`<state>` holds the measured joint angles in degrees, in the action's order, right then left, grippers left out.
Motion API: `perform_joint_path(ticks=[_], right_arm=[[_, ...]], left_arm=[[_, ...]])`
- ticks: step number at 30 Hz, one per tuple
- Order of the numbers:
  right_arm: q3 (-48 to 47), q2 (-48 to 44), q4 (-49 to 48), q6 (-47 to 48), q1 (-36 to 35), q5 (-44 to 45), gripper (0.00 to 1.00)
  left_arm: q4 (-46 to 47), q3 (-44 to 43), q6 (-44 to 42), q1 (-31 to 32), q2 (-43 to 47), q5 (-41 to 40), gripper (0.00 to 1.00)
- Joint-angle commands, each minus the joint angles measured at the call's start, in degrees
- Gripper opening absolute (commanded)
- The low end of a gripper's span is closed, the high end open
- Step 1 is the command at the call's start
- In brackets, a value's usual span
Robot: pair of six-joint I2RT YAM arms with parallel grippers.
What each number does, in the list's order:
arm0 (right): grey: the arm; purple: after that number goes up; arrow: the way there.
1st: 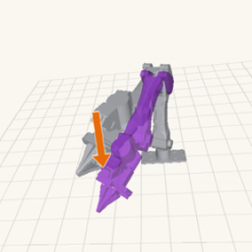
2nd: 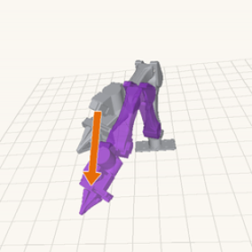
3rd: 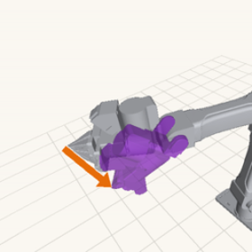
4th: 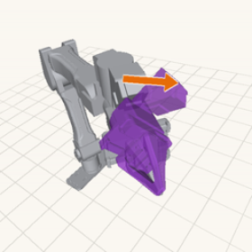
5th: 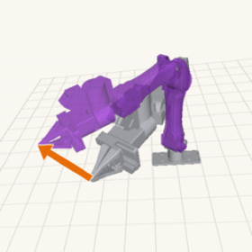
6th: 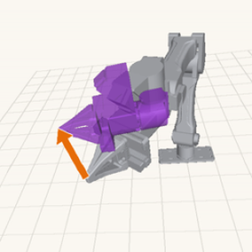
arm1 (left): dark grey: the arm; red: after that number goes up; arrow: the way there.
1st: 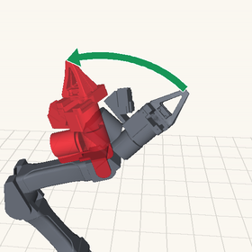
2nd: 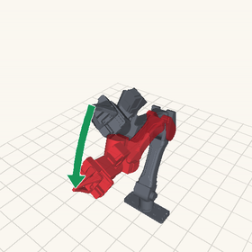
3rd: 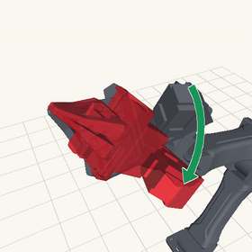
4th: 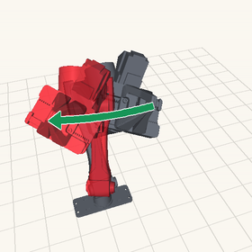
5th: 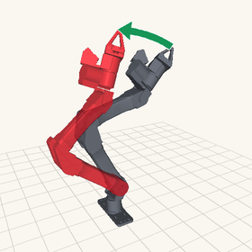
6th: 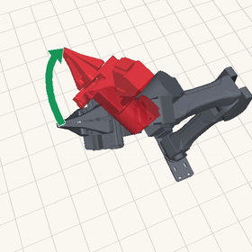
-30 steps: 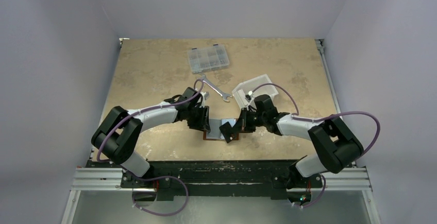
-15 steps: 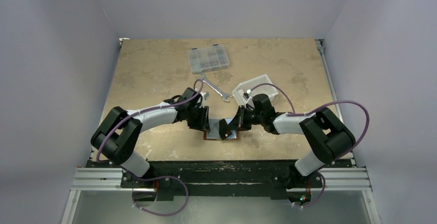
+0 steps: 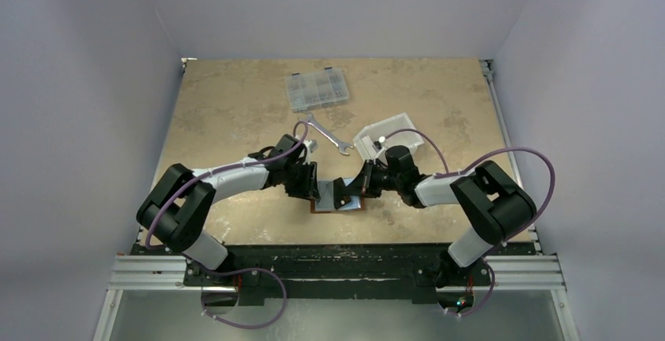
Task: Put the credit cards into the card holder
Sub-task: Insert the credit card into the card holder.
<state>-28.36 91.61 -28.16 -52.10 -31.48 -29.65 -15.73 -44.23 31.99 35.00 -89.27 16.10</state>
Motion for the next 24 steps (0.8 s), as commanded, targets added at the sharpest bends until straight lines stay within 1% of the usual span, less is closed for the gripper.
perform_joint_path(ticks=[1, 15, 17, 21, 24], right_arm=[[1.4, 1.7, -6.6, -2.1, -0.1, 4.1, 0.0], [3.0, 1.5, -10.1, -0.9, -0.4, 8.4, 0.0], [3.1, 0.6, -9.2, 0.3, -0.5, 9.7, 0.0], [2.0, -2.3, -4.1, 5.0, -0.5, 13.5, 0.0], [1.5, -3.6, -2.4, 6.5, -0.5, 14.2, 0.0]], left_arm=[[-0.8, 2.3, 0.1, 0.6, -0.5, 0.4, 0.34], [0.8, 3.4, 1.2, 0.6, -0.5, 1.8, 0.33], [0.8, 3.4, 1.3, 0.6, -0.8, 1.8, 0.33], [0.8, 3.7, 1.1, 0.6, -0.9, 1.6, 0.32], [0.9, 3.8, 1.1, 0.5, -0.9, 1.6, 0.32]])
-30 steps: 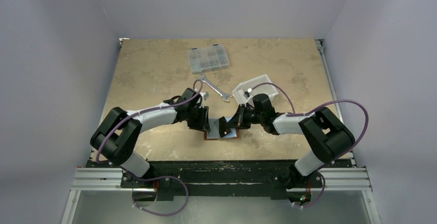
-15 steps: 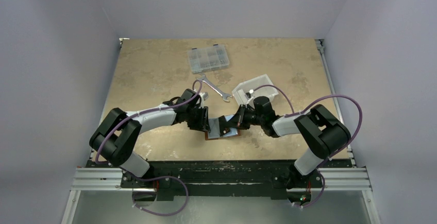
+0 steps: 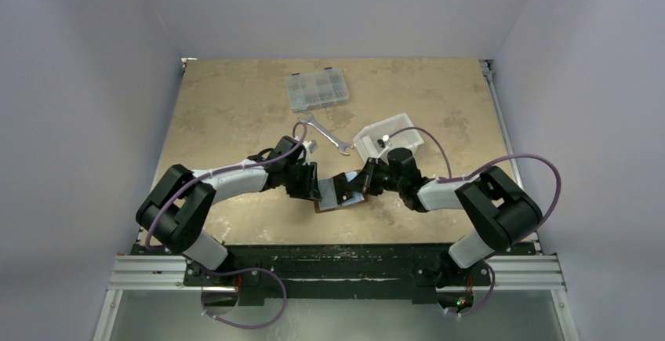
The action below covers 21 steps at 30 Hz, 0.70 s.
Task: Put the credit cards into the card holder
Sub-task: Insert the credit card into the card holder.
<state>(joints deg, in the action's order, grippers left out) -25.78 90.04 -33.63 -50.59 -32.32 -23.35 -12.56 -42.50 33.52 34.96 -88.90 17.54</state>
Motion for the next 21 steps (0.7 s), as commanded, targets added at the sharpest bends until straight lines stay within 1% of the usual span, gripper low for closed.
perform_joint_path(ticks=[1, 4, 7, 11, 18, 21], right_arm=[[-1.0, -2.1, 2.8, 5.1, 0.3, 7.7, 0.0], [-1.0, -1.6, 2.2, 5.0, 0.3, 7.3, 0.0], [-1.5, 0.2, 0.9, 4.3, 0.0, 5.1, 0.0], [-0.9, 1.1, -1.4, 2.0, -0.8, 3.5, 0.0], [0.3, 0.5, -2.3, -3.1, -3.2, 4.4, 0.0], [-0.2, 1.1, -2.1, -3.2, -4.5, 5.8, 0.0]], left_arm=[[-2.2, 2.0, -0.4, 0.6, -1.4, 0.1, 0.32], [-2.1, 1.9, -0.3, 0.6, -1.5, 0.3, 0.32], [-1.9, 1.8, -0.1, 0.7, -1.5, 0.5, 0.32], [-1.9, 1.7, 0.0, 0.7, -1.6, 0.5, 0.32], [-1.4, 1.9, 0.4, 1.0, -1.4, 0.9, 0.32], [-1.0, 1.9, 0.7, 1.1, -1.3, 1.1, 0.32]])
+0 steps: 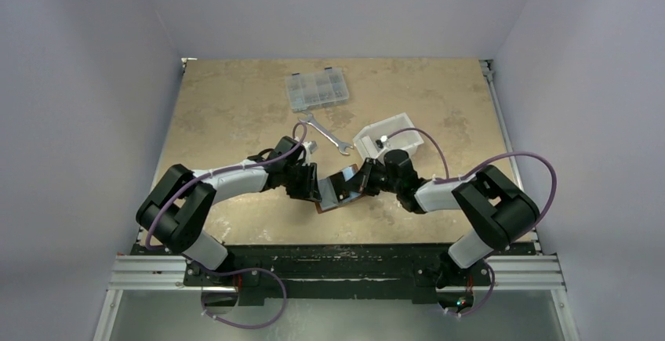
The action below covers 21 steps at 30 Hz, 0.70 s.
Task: Put the credit cards into the card holder
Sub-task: Insert the credit card into the card holder.
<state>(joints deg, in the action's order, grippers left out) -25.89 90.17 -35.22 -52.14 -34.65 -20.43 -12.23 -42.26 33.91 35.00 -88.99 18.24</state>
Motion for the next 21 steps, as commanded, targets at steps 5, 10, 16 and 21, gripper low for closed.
perform_joint_path(ticks=[5, 10, 16, 21], right_arm=[[-4.8, -0.4, 9.9, 5.2, -2.3, 2.4, 0.16], [-11.5, -2.2, 25.4, 17.1, -2.2, 5.2, 0.34], [-15.3, 0.6, 27.6, 24.5, -2.3, 2.2, 0.41], [-17.5, 3.9, 24.9, 27.6, -2.2, -3.6, 0.46]], left_arm=[[-1.9, 1.7, 0.4, 1.1, 0.1, -0.1, 0.31], [-2.5, 1.6, 0.0, 1.1, 0.4, -1.0, 0.31], [-1.9, 1.7, 0.0, 1.0, -0.4, -1.0, 0.31], [-2.0, 1.7, 0.0, 1.1, -0.3, -1.2, 0.31]])
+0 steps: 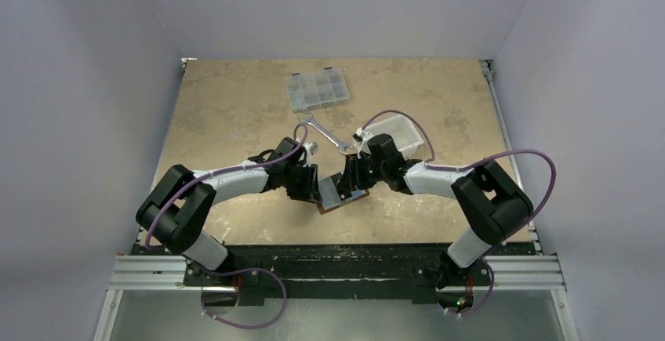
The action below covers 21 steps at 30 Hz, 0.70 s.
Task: Put the credit cards into the card holder
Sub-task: Insert the credit card into the card holder.
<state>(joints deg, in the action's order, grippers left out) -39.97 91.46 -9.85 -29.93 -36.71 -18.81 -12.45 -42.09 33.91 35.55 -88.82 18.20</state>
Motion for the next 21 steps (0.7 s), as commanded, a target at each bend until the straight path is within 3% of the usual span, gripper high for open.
perform_joint_path(ticks=[1, 6, 12, 21], right_arm=[[-4.1, 3.6, -0.8, 5.8, -0.3, -6.5, 0.46], [-4.3, 4.8, -5.7, 4.3, -2.5, -11.7, 0.45], [1.5, 1.8, -17.7, -5.2, -2.7, -19.0, 0.46], [1.2, -0.4, -7.4, 1.1, -1.1, -10.9, 0.47]], left_arm=[[-1.7, 1.6, 0.1, 0.5, -0.5, -1.2, 0.31], [-1.7, 1.5, 0.1, 0.6, -0.7, -1.1, 0.31], [-1.1, 1.5, 0.6, 0.5, -0.4, -1.0, 0.31], [-1.0, 2.1, 0.7, 0.5, 0.2, -1.1, 0.31]])
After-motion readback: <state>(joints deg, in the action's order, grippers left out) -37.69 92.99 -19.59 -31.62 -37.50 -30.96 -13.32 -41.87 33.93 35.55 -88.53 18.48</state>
